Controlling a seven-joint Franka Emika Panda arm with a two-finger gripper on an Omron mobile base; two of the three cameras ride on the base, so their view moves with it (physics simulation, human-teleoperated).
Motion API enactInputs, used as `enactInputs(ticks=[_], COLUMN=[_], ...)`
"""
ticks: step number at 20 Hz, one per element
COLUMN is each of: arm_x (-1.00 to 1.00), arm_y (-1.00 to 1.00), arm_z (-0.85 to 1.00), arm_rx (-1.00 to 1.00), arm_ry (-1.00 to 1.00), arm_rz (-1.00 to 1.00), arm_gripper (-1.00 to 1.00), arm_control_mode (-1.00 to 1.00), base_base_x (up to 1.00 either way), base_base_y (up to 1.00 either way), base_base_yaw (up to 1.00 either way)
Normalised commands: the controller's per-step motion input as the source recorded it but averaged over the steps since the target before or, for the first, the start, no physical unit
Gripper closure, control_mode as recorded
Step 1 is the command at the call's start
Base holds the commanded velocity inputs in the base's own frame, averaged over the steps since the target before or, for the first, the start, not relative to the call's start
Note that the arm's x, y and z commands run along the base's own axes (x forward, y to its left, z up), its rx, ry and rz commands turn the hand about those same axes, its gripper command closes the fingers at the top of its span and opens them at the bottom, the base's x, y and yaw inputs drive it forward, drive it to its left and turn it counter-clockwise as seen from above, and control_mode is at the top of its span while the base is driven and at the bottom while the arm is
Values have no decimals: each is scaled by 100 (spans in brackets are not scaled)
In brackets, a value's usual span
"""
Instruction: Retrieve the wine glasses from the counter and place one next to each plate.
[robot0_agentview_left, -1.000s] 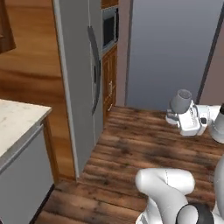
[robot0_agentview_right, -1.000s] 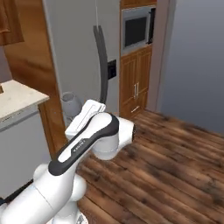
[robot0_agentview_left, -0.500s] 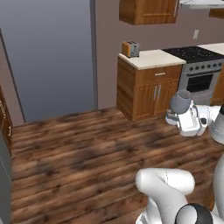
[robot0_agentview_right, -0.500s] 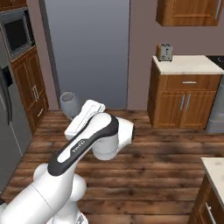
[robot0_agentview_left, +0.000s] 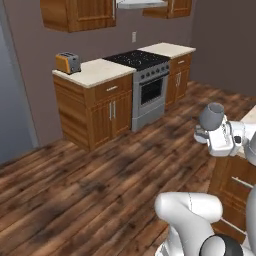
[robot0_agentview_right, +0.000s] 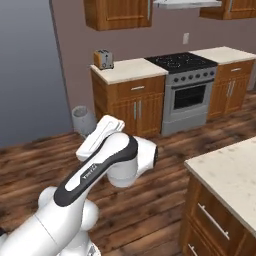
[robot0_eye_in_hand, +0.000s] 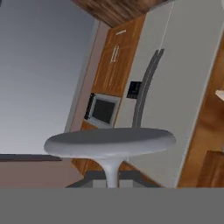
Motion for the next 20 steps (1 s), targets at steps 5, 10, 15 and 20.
enactInputs(ticks=[5, 10, 15, 20], arm_x=[0, 0, 0, 0], arm_y=[0, 0, 0, 0], arm_z=[0, 0, 0, 0], arm_rx=[0, 0, 0, 0], arm_ry=[0, 0, 0, 0], arm_rz=[0, 0, 0, 0], arm_gripper=[100, 100, 100, 100], arm_control_mode=[100, 100, 100, 100], base_base_x=[100, 100, 100, 100], base_base_y=[100, 67, 61, 57], base_base_yaw=[-42, -40, -40, -46])
